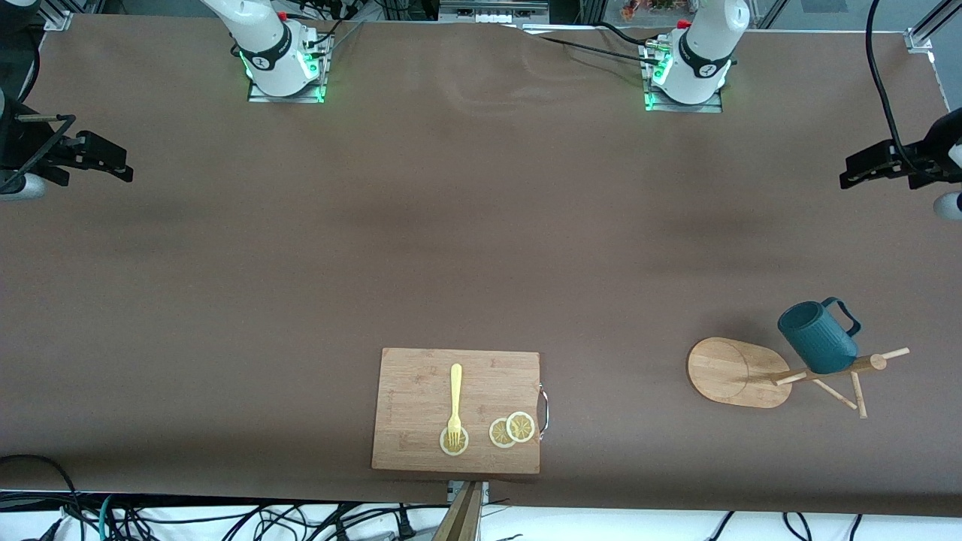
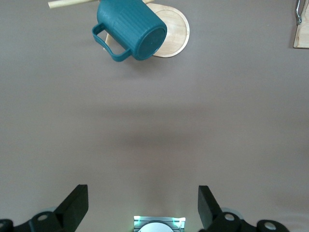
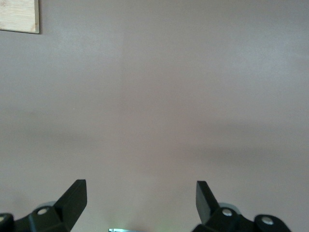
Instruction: Pass cup and hang on rack
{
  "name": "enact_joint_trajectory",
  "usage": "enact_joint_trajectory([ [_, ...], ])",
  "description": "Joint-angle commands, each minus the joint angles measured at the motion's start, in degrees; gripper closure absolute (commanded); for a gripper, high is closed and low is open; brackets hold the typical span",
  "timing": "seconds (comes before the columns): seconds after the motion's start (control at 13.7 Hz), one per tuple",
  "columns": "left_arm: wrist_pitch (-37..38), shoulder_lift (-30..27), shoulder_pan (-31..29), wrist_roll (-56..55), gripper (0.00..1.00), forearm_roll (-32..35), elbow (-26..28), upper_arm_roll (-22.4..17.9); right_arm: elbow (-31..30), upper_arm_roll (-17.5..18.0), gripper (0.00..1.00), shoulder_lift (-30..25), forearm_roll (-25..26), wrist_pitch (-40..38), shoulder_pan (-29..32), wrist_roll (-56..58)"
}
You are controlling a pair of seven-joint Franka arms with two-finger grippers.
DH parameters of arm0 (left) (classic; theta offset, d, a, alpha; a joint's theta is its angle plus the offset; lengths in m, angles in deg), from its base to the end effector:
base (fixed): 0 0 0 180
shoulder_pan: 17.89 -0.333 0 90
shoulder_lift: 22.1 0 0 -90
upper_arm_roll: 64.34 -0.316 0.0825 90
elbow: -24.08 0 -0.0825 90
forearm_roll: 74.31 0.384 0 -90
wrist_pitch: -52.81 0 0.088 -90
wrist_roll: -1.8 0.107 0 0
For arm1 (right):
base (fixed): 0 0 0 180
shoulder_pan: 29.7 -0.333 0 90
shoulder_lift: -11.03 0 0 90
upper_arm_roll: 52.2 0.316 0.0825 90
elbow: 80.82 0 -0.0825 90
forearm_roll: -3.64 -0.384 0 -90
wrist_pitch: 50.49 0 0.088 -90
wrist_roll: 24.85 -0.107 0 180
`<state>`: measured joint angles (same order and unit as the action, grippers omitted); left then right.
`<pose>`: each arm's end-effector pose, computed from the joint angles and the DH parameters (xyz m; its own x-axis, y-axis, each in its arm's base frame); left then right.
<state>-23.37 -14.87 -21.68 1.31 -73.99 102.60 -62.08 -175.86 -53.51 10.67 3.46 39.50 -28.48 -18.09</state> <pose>0.5671 0.0175 0.6267 0.9855 0.0357 -0.1661 0.0359 -0.9994 -0.0020 0.5484 -0.0239 0.5866 0.9940 0.0739 -0.0808 0.0731 -0.9972 -0.0129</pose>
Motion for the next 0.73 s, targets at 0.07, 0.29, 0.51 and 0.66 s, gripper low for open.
enact_joint_trajectory([
  [0.07, -0.55, -2.57, -0.07, -1.27, 0.00, 1.00, 3.57, 2.04, 0.30, 0.61, 0.00, 0.19, -0.70, 5.07, 0.72, -0.44],
  [0.29, -0.64, -3.10, 0.10, -1.45, 0.00, 1.09, 4.54, 2.85, -0.24, 0.69, 0.00, 0.45, -0.78, 8.36, 0.72, -0.53],
  [0.51, -0.37, -1.43, 0.19, -1.98, 0.00, 1.18, 3.57, 3.11, -0.85, 0.78, 0.00, 0.19, -1.22, 8.09, 0.72, -0.62],
  [0.66, -0.37, -1.43, 0.10, -1.89, 0.00, 1.09, 3.57, 3.02, -1.29, 0.78, 0.00, -0.25, -2.72, 7.13, 0.72, -0.62],
])
